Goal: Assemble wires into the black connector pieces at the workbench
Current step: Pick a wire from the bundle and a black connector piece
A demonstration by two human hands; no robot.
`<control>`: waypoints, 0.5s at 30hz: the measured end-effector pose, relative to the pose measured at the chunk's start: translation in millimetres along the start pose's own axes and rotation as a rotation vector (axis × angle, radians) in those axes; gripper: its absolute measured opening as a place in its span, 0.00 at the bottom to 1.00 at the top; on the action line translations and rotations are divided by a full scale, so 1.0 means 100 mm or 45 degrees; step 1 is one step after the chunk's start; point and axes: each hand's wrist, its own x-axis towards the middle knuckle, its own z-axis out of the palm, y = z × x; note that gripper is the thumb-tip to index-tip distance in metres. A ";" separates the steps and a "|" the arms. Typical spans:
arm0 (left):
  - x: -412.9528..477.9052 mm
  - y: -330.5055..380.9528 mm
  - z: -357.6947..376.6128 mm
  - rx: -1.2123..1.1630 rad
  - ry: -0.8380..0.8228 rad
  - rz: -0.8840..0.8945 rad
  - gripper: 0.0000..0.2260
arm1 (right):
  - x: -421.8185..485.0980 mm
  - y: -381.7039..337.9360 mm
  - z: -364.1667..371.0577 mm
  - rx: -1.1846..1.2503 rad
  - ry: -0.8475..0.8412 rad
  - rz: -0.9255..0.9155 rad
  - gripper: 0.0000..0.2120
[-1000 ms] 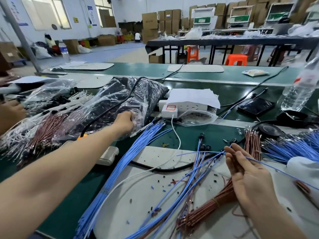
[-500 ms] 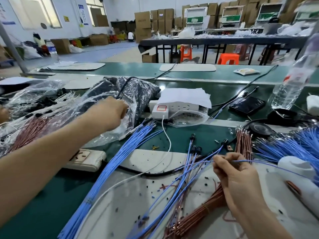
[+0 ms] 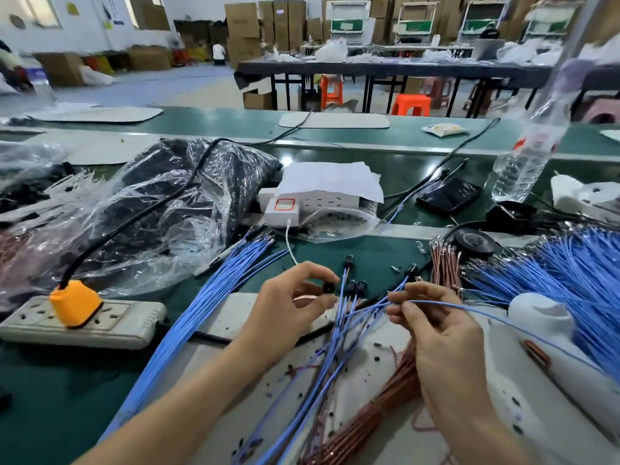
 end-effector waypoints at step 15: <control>-0.05 -0.04 0.04 0.045 -0.028 0.299 0.11 | -0.05 0.01 0.01 0.038 0.083 -0.082 0.11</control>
